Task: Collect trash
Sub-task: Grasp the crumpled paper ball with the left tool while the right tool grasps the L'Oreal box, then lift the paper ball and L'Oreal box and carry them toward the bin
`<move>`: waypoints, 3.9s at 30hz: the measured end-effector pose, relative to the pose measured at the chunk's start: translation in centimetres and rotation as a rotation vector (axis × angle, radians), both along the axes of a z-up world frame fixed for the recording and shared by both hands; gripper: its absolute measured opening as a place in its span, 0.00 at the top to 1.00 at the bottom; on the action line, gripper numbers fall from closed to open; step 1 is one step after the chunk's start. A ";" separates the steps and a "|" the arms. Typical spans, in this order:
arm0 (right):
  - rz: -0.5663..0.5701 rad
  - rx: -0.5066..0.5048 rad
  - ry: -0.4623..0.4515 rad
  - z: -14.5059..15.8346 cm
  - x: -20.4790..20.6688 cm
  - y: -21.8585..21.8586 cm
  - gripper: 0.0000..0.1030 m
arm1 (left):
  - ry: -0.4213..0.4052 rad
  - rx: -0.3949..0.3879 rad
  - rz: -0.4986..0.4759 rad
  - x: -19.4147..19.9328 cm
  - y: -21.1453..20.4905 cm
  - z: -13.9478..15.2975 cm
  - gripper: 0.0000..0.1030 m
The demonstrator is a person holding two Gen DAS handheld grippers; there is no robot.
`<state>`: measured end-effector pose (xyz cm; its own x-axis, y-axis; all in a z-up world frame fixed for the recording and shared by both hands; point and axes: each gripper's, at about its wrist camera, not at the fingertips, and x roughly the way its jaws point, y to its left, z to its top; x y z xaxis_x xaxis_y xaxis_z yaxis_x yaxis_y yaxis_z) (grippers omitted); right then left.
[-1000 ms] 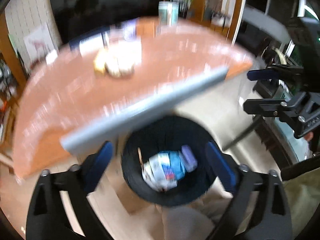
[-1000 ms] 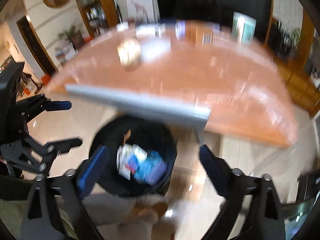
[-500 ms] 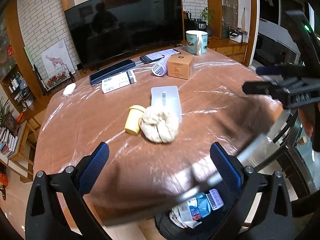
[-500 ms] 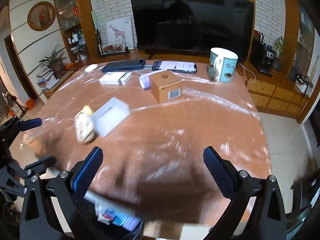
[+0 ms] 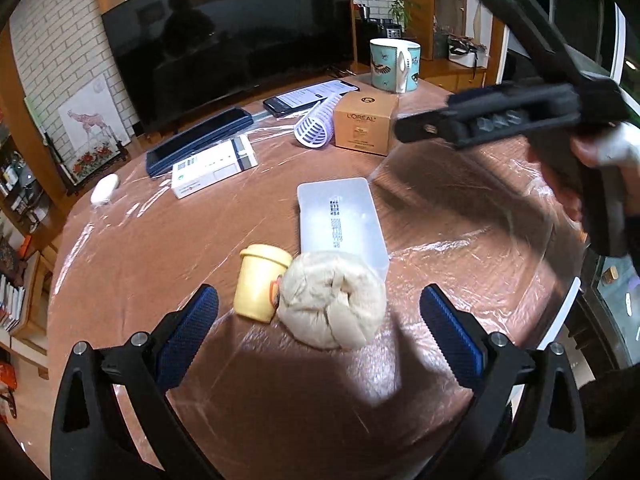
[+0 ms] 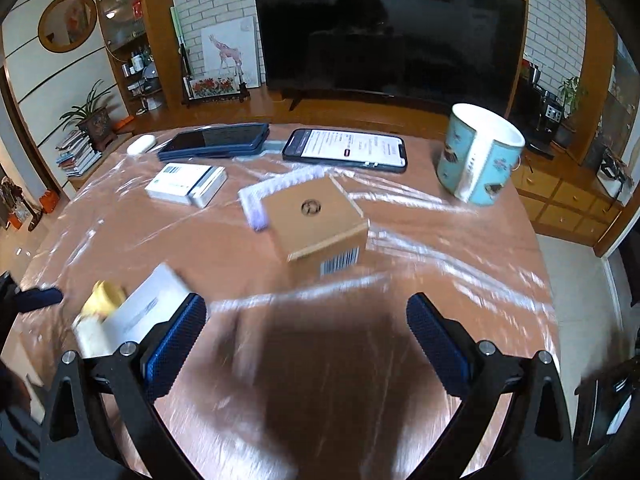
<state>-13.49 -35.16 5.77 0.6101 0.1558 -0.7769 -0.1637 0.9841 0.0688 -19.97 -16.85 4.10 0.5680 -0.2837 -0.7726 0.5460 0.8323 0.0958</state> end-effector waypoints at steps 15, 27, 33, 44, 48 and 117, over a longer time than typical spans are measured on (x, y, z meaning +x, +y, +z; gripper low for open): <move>0.044 0.067 0.100 -3.2 5.4 0.9 0.38 | 0.032 -0.004 -0.045 1.0 0.0 -0.5 0.33; 0.050 0.083 0.047 -1.9 3.2 1.4 0.43 | 0.038 -0.054 -0.020 0.9 0.9 0.3 0.51; 0.039 0.143 0.046 -1.5 1.5 1.0 0.43 | 0.030 -0.076 -0.005 0.8 1.1 0.7 0.51; 0.011 0.195 0.020 -0.2 -1.4 0.1 0.43 | 0.039 -0.109 0.025 0.5 1.5 1.2 0.51; 0.005 0.194 0.007 0.5 -2.4 0.0 0.43 | 0.040 -0.128 0.041 0.4 1.8 1.5 0.51; 0.173 0.102 0.099 0.4 -27.2 2.8 0.43 | 0.102 -0.072 0.131 -13.3 2.7 -0.5 0.51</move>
<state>-40.65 -32.33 6.22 0.4890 0.3326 -0.8064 -0.3171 0.9290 0.1909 -33.29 -14.18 3.62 0.5238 -0.2687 -0.8084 0.4361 0.8998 -0.0165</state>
